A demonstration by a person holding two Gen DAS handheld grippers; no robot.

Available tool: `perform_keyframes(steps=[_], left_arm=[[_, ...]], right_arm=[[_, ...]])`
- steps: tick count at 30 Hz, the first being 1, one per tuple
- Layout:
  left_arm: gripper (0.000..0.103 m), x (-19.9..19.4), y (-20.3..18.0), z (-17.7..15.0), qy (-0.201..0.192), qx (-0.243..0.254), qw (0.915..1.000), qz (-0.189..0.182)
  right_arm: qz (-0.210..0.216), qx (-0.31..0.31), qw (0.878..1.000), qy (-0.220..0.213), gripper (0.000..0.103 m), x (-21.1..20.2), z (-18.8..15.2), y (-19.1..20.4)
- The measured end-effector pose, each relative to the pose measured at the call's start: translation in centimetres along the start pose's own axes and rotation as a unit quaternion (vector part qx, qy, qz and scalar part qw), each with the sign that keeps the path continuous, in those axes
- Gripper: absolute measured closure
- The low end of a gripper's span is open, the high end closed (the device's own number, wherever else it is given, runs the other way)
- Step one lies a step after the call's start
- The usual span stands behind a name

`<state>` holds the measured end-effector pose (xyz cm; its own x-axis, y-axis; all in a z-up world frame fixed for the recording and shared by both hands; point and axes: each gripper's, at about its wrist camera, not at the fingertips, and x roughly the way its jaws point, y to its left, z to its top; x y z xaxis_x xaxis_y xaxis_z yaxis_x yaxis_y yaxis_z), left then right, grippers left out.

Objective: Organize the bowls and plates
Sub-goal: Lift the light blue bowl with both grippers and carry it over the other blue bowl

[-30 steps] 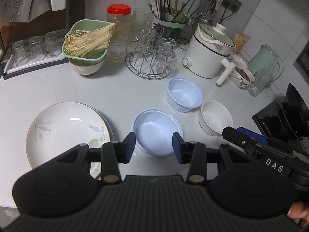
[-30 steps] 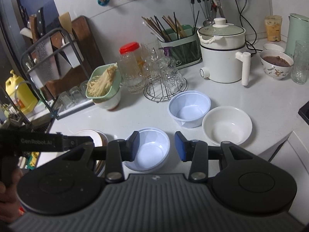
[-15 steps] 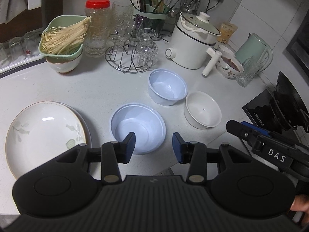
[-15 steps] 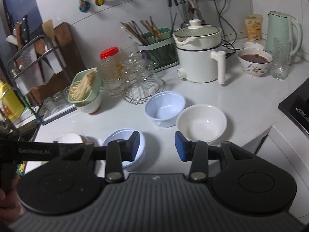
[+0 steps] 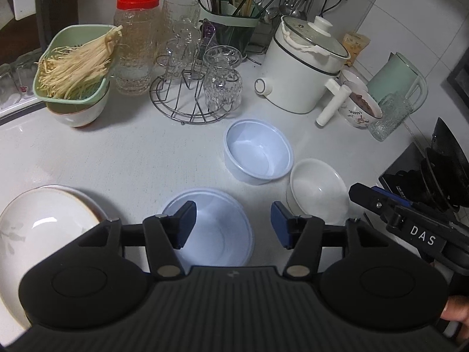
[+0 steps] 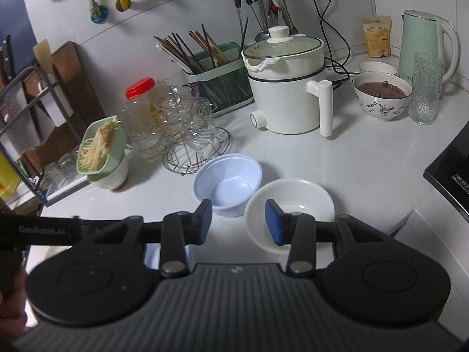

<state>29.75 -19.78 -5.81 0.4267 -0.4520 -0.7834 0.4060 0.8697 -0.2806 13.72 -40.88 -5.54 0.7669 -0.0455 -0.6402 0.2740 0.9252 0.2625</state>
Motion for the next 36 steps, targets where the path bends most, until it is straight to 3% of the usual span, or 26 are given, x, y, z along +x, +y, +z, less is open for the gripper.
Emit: perform_keyframes(steps=[15,30,36], left_arm=[[0.040,7.7,-0.8,6.4,0.066,0.008,0.9978,-0.003],[0.041,15.0,1.1,9.3,0.122,-0.014,0.9924,-0.004],[0.042,17.2,0.9,10.1,0.139,-0.008,0.9902,-0.014]], right_arm=[[-0.026,0.018,0.997,0.063,0.060,6.7,3.9,-2.2],[-0.017,-0.008,0.994,0.104,0.062,14.5,6.2,-1.6],[-0.018,0.010,0.992,0.122,0.062,17.0,6.3,-2.0]])
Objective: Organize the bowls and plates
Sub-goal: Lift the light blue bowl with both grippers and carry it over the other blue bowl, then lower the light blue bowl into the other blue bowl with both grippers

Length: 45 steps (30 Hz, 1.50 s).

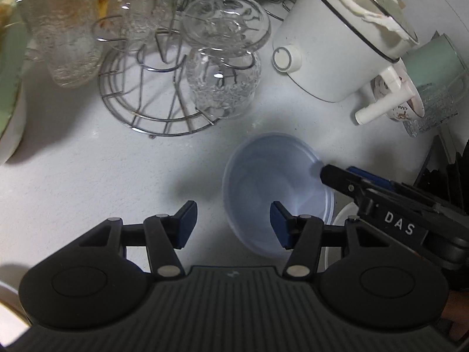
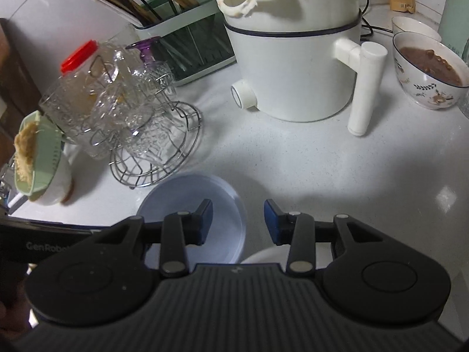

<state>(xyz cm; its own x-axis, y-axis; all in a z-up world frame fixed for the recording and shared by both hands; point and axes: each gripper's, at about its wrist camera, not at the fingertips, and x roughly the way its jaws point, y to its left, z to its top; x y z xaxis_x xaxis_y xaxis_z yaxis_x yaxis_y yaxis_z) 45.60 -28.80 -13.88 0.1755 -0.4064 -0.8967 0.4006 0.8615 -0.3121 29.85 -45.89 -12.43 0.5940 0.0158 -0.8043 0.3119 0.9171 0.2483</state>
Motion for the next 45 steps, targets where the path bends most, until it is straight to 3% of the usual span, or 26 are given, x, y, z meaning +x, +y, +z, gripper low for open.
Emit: perform_keyframes(steps=[3,7,11,21,34,45], left_arm=[[0.050,1.0,-0.3,0.5,0.010,0.015,0.9998,0.002],[0.066,2.5,0.2,0.9,0.032,-0.001,0.9994,-0.011],[0.072,3.4,0.4,1.3,0.047,-0.005,0.9985,-0.027],[0.072,1.4,1.5,0.3,0.038,-0.035,0.9980,-0.036],[0.072,-6.0,-0.6,-2.0,-0.011,-0.041,0.9980,-0.047],[0.072,-12.0,-0.1,-5.6,-0.054,-0.076,0.9951,-0.031]], right_arm=[[-0.002,0.013,1.000,0.008,0.067,0.9,0.4,-0.4],[0.001,0.022,1.000,0.021,0.075,1.9,0.3,-0.5],[0.002,0.027,0.999,0.027,0.082,2.7,0.5,-0.1],[0.016,0.020,0.999,0.030,0.083,2.3,0.4,1.2],[0.038,0.023,0.999,-0.003,0.083,-4.5,0.2,2.1],[0.076,0.022,0.997,-0.012,0.083,-8.6,-1.0,4.3]])
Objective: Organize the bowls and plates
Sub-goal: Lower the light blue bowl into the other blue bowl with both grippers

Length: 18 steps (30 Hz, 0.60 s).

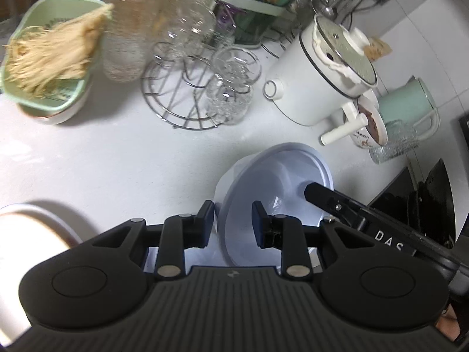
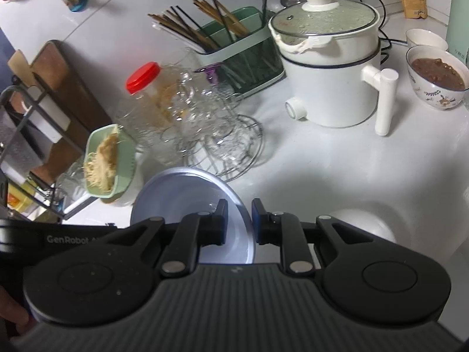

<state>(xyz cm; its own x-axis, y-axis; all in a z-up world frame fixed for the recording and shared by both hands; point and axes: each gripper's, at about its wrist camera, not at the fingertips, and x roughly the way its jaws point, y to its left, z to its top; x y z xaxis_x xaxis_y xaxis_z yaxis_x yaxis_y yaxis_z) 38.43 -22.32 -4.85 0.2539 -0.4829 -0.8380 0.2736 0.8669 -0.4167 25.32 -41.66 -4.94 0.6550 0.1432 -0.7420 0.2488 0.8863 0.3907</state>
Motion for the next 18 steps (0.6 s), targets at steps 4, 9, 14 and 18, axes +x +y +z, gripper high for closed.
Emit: perform_keyframes(steps=[4,9,14,18], left_arm=[[0.072,-1.4,0.6,-1.2,-0.012,-0.001,0.9999,0.008],[0.071,-2.1,1.4,-2.8,-0.016,-0.009,0.9995,0.026],[0.071,-1.9,2.3,-4.7,-0.010,-0.023,0.9989,0.039],[0.071,-1.4,2.9,-6.2,-0.008,-0.022,0.9983,0.054]], right_arm=[[0.015,-0.017,1.000,-0.001,0.083,-0.8,-0.6,1.1],[0.027,-0.017,0.999,0.010,0.083,-0.6,-1.9,1.5],[0.042,-0.020,0.999,0.029,0.083,-0.2,-3.5,1.6],[0.048,-0.031,0.997,0.047,0.083,0.2,-4.5,1.9]])
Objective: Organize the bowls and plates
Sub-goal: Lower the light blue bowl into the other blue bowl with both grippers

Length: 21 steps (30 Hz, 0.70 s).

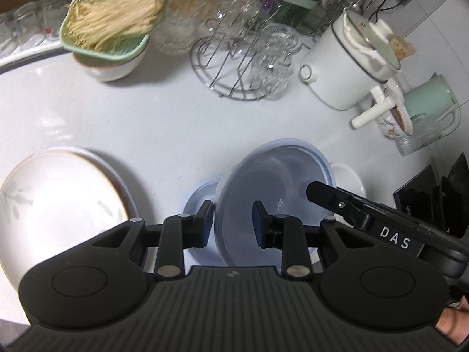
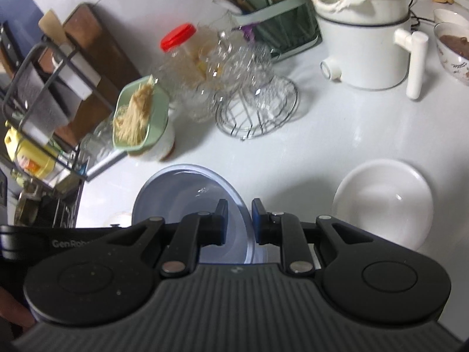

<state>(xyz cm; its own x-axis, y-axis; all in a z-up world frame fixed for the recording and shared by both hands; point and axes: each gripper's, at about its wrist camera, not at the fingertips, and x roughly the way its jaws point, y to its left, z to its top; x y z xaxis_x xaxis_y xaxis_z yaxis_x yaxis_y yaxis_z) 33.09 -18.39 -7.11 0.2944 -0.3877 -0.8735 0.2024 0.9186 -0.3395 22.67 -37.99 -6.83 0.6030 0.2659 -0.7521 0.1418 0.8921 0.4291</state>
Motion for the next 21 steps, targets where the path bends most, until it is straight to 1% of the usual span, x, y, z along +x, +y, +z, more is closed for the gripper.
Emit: perform_keyframes(steps=[3,5,7,12,14,17,21], left_arm=[[0.071,1.1,0.6,-0.5,-0.002,0.000,1.0000,0.005],[0.071,1.8,1.0,-0.6,-0.003,-0.011,0.9999,0.004],[0.071,2.6,1.4,-0.8,0.008,-0.024,0.9996,0.008],[0.070,3.4,2.0,-1.3,0.007,-0.031,0.9992,0.024],[0.070,3.6,2.2,-1.3,0.013,-0.036,0.9987,0.033],[0.068,3.4,2.3,-1.3,0.007,-0.023,0.9988,0.044],[0.067,3.4,2.8,-1.0,0.010,-0.031,0.9986,0.042]], right_arm=[[0.000,-0.020,1.000,0.006,0.083,0.5,-0.5,0.2],[0.000,-0.041,0.999,0.010,0.083,1.0,-0.6,0.4],[-0.008,-0.060,0.998,0.020,0.081,1.5,-0.7,0.7],[0.004,-0.059,0.997,0.040,0.081,2.9,-1.2,0.2],[0.007,-0.051,0.997,0.051,0.081,3.6,-1.5,0.0],[0.014,-0.043,0.997,0.056,0.081,4.1,-1.7,0.2],[0.012,-0.045,0.997,0.059,0.081,4.6,-1.9,0.6]])
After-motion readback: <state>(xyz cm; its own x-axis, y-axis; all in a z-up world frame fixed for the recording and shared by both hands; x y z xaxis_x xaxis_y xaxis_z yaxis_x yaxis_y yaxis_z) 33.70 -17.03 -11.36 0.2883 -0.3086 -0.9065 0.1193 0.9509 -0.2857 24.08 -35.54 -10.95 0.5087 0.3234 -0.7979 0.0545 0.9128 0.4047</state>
